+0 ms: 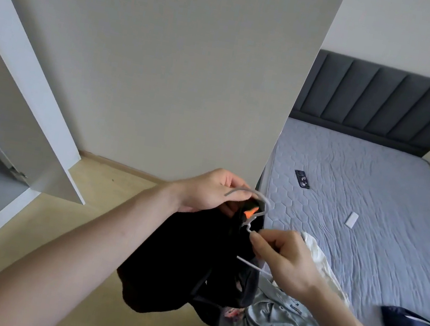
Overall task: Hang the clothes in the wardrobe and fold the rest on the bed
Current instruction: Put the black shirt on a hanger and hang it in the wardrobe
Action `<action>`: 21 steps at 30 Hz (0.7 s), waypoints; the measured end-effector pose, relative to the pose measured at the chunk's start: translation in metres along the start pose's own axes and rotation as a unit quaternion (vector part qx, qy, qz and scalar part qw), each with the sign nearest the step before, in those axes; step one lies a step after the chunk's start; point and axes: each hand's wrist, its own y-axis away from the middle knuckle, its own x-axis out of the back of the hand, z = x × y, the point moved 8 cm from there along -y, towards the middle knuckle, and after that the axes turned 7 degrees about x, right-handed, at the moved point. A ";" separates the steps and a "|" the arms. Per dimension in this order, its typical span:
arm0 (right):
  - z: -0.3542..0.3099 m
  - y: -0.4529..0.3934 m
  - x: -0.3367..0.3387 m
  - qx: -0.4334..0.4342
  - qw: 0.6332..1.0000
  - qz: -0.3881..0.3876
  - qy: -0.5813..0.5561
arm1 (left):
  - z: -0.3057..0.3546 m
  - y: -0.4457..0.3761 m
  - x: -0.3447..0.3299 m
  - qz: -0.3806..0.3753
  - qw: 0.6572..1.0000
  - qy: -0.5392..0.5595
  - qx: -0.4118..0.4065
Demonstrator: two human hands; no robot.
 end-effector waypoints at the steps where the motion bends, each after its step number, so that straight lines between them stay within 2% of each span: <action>1: 0.004 0.005 0.002 -0.004 1.000 0.025 -0.017 | -0.002 0.001 0.001 -0.010 0.999 -0.041 0.013; 3: 0.014 0.014 0.006 -0.019 0.995 0.067 -0.066 | -0.004 0.005 0.009 0.008 0.984 -0.179 0.019; 6: 0.021 0.023 0.007 -0.038 0.986 0.107 -0.120 | -0.001 0.016 0.027 0.114 0.909 -0.401 0.004; 8: 0.025 0.026 0.006 -0.049 0.982 0.126 -0.130 | 0.002 0.024 0.037 0.176 0.868 -0.464 -0.012; 10: 0.028 0.028 0.005 -0.057 0.977 0.146 -0.148 | 0.003 0.030 0.050 0.209 0.849 -0.484 -0.020; 13: 0.028 0.027 0.005 -0.049 0.973 0.164 -0.155 | 0.003 0.032 0.060 0.213 0.845 -0.489 -0.045; 16: 0.019 0.024 0.015 -0.014 0.975 0.204 -0.088 | 0.004 0.037 0.066 0.236 0.844 -0.474 -0.079; 19: 0.004 0.031 0.034 0.042 0.952 0.303 -0.004 | 0.006 0.049 0.081 0.296 0.835 -0.454 -0.095; 21: -0.006 0.038 0.032 0.082 0.945 0.316 0.021 | 0.009 0.057 0.093 0.330 0.830 -0.439 -0.095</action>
